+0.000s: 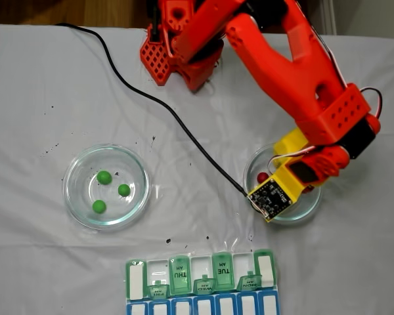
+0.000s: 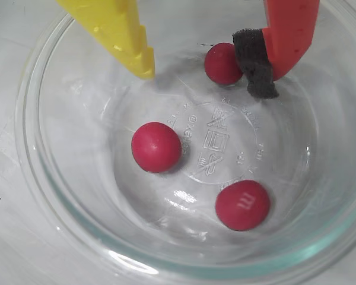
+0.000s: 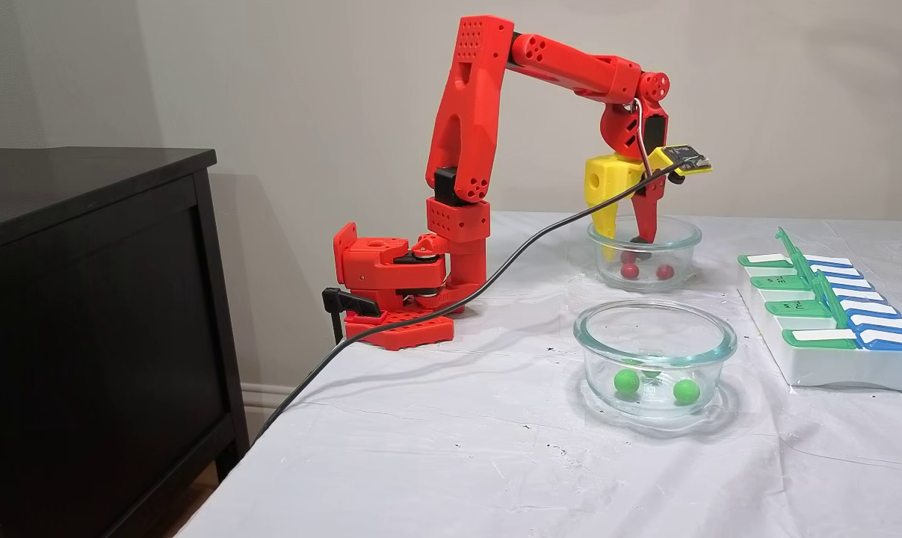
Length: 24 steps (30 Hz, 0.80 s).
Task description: Sort medicines into box.
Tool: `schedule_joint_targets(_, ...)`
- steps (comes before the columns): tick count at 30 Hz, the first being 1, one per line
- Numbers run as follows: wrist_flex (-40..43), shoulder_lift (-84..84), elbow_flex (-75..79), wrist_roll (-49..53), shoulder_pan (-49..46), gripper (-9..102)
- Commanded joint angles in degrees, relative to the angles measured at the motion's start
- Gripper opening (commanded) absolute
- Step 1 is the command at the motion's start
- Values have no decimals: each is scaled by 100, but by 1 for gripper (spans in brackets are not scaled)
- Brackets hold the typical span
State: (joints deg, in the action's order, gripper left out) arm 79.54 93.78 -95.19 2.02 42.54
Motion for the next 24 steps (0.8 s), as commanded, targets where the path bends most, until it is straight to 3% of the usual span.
schedule_joint_targets(1, 44, 79, 413, -26, 167, 27)
schedule_joint_targets(24, 738, -580, 1450, -738, 343, 29)
